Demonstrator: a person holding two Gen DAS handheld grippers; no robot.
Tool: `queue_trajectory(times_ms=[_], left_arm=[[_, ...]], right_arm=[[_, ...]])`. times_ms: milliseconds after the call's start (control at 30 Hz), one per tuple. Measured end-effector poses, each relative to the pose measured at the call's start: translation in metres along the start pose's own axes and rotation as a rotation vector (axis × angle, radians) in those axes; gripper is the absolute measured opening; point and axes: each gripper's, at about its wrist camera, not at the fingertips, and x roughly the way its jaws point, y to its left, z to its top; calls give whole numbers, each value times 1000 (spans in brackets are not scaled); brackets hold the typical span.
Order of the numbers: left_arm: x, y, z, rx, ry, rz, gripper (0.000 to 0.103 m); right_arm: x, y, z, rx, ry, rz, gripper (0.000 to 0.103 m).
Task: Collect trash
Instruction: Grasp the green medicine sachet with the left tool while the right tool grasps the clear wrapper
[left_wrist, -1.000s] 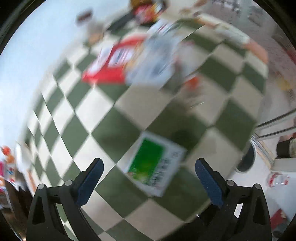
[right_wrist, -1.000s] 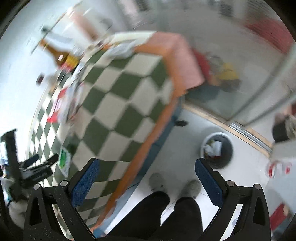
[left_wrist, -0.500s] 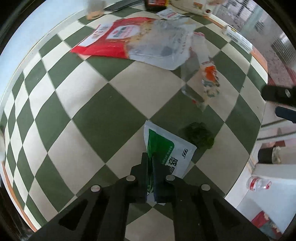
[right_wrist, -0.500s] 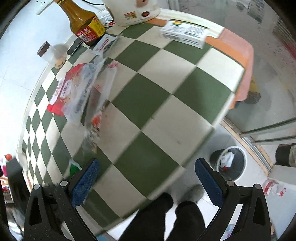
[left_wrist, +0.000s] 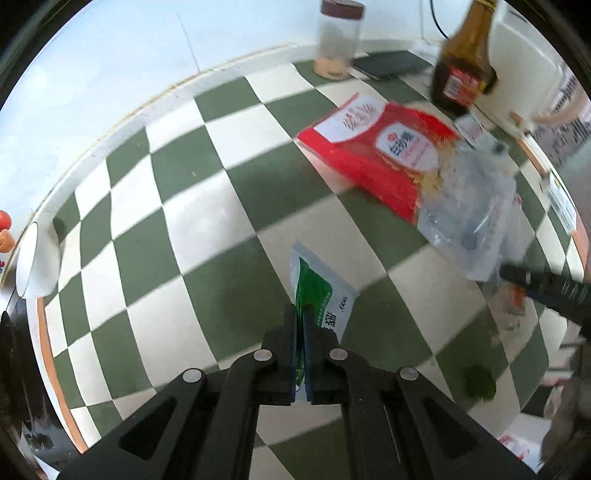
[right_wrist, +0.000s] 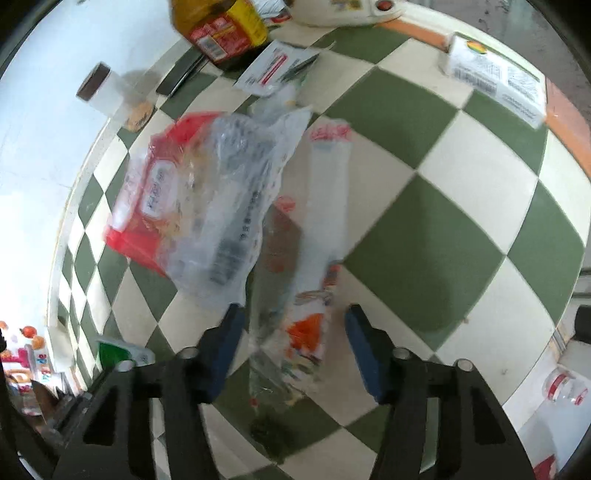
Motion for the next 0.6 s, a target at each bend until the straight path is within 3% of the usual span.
queue_trajectory(times_ms=[33,233,600], left_arm=[[-1,-1,1,-6,-5,3,0],[-13,-22,12,2,-42,-13,0],[-73,-98,15,115,-138,-146,0]], right_arm=[[2,4,-2,-25,-4,0,1],[-10,-14,-21,4,-55,-2,0],[-96,-89,-45,112,-194,54,0]])
